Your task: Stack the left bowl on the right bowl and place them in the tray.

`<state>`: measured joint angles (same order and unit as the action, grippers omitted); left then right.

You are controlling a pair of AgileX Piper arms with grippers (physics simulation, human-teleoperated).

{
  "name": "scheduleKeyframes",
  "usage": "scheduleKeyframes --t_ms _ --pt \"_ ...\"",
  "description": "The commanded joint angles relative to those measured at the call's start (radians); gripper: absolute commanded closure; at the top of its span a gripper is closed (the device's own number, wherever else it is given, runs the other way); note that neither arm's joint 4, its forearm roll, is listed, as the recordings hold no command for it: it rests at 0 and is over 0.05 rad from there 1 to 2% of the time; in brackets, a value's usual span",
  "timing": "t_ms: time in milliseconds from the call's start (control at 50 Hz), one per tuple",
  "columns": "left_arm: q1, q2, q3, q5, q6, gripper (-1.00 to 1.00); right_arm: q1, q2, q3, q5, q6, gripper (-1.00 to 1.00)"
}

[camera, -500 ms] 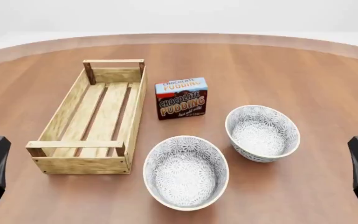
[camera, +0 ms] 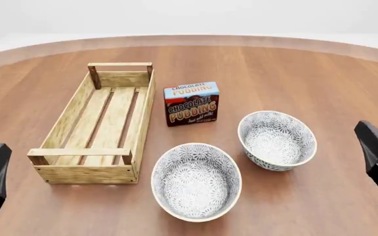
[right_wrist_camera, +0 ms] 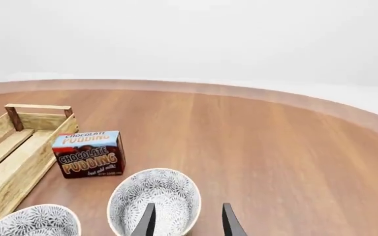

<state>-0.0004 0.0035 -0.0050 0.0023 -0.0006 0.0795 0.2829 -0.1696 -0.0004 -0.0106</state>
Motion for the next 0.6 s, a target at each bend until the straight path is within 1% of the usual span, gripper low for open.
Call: scheduleKeyframes --t_ms 20,40,100,120,140,160,220,260,280,320,340,360,380,420,440,460,480,600 --pt "0.0 0.0 0.0 0.0 0.0 -1.0 0.126 0.209 -0.193 0.065 0.02 -1.0" --pt "0.0 0.0 0.0 0.0 0.0 -1.0 0.146 0.225 -0.21 0.078 0.03 -1.0" --pt "0.0 0.0 0.0 0.0 0.0 -1.0 0.193 0.269 -0.254 0.105 0.015 -1.0" --pt "0.0 0.0 0.0 0.0 0.0 -1.0 0.219 0.28 -0.274 0.118 -0.003 -1.0" --pt "0.0 0.0 0.0 0.0 0.0 -1.0 0.229 0.286 -0.285 0.126 -0.002 -1.0" --pt "0.0 0.0 0.0 0.0 0.0 -1.0 0.249 0.303 -0.306 0.137 -0.014 -1.0" --pt "0.0 0.0 0.0 0.0 0.0 -1.0 0.271 0.322 -0.332 0.153 -0.024 -1.0" --pt "0.0 0.0 0.0 0.0 0.0 -1.0 0.294 0.349 -0.359 0.162 -0.05 -1.0" --pt "0.0 0.0 0.0 0.0 0.0 -1.0 0.302 0.359 -0.372 0.169 -0.029 -1.0" --pt "0.0 0.0 0.0 0.0 0.0 -1.0 0.328 0.391 -0.399 0.179 -0.027 -1.0" --pt "0.0 0.0 0.0 0.0 0.0 -1.0 0.339 0.404 -0.414 0.188 -0.005 -1.0" --pt "0.0 0.0 0.0 0.0 0.0 -1.0 0.339 0.404 -0.414 0.189 -0.005 -1.0" --pt "0.0 0.0 0.0 0.0 0.0 -1.0 0.36 0.43 -0.443 0.2 0.011 -1.0" --pt "0.0 0.0 0.0 0.0 0.0 -1.0 0.367 0.445 -0.456 0.201 0.008 -1.0" --pt "0.0 0.0 0.0 0.0 0.0 -1.0 0.37 0.453 -0.471 0.202 0.02 -1.0" --pt "0.0 0.0 0.0 0.0 0.0 -1.0 0.382 0.468 -0.484 0.204 0.016 -1.0" --pt "0.0 0.0 0.0 0.0 0.0 -1.0 0.402 0.469 -0.491 0.198 -0.011 -1.0" --pt "0.0 0.0 0.0 0.0 0.0 -1.0 0.402 0.469 -0.491 0.198 -0.011 -1.0"
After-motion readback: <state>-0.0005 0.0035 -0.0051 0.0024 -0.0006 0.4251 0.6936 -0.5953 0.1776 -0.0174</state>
